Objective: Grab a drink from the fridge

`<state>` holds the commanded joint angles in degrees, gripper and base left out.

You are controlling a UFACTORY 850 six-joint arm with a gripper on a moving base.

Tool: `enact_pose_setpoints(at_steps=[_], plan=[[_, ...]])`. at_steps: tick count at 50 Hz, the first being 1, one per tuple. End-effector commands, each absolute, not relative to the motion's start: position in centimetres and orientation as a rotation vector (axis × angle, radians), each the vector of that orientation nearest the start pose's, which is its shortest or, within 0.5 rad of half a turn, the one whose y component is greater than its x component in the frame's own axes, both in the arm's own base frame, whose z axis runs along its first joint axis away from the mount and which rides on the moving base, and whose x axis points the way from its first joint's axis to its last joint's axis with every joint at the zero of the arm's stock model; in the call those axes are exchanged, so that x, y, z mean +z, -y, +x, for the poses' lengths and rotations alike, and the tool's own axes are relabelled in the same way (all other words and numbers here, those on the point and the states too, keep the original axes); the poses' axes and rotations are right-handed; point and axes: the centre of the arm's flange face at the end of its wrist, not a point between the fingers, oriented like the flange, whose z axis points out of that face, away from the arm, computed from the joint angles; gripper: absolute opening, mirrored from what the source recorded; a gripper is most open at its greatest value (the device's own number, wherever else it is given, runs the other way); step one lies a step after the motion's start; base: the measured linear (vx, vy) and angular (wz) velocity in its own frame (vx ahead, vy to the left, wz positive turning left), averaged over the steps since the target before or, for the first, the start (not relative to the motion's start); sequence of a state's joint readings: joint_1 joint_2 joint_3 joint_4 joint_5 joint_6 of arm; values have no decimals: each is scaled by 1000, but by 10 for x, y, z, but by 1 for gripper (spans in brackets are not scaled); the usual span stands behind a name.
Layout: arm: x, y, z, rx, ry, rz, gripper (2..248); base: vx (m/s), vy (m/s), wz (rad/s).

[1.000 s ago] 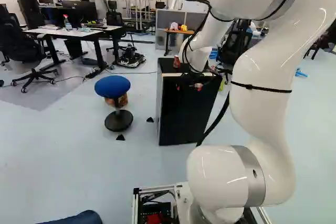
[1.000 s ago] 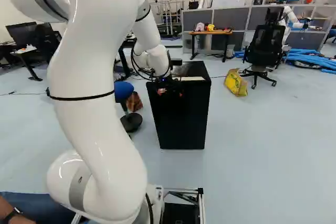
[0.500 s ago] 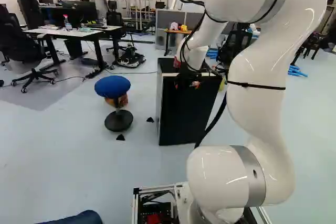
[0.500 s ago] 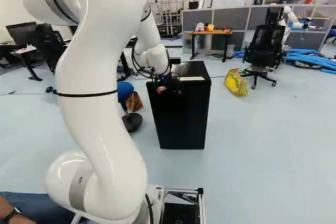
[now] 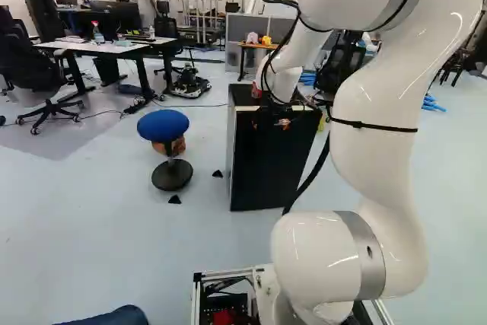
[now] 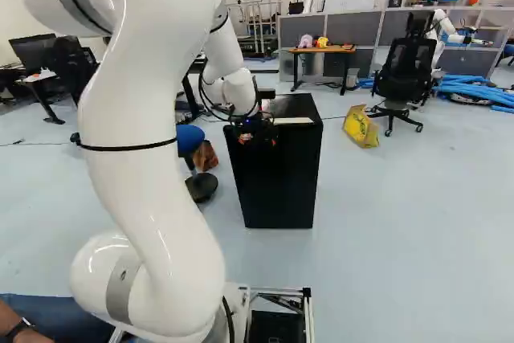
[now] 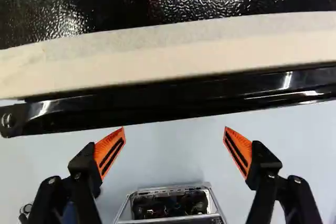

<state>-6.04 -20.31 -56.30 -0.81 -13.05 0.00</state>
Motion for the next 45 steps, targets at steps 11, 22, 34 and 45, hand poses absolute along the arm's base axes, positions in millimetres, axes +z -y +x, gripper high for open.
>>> enact_pose_setpoints(at_steps=[11, 22, 34, 45], plan=[[392, 50, 520, -637, -128, -3099, 247, 0, 0, 0], [395, 44, 505, -732, -112, -3079, 247, 0, 0, 0], [400, 37, 490, -875, -92, -3042, 247, 0, 0, 0], [405, 30, 476, -1013, -74, -2998, 247, 0, 0, 0]])
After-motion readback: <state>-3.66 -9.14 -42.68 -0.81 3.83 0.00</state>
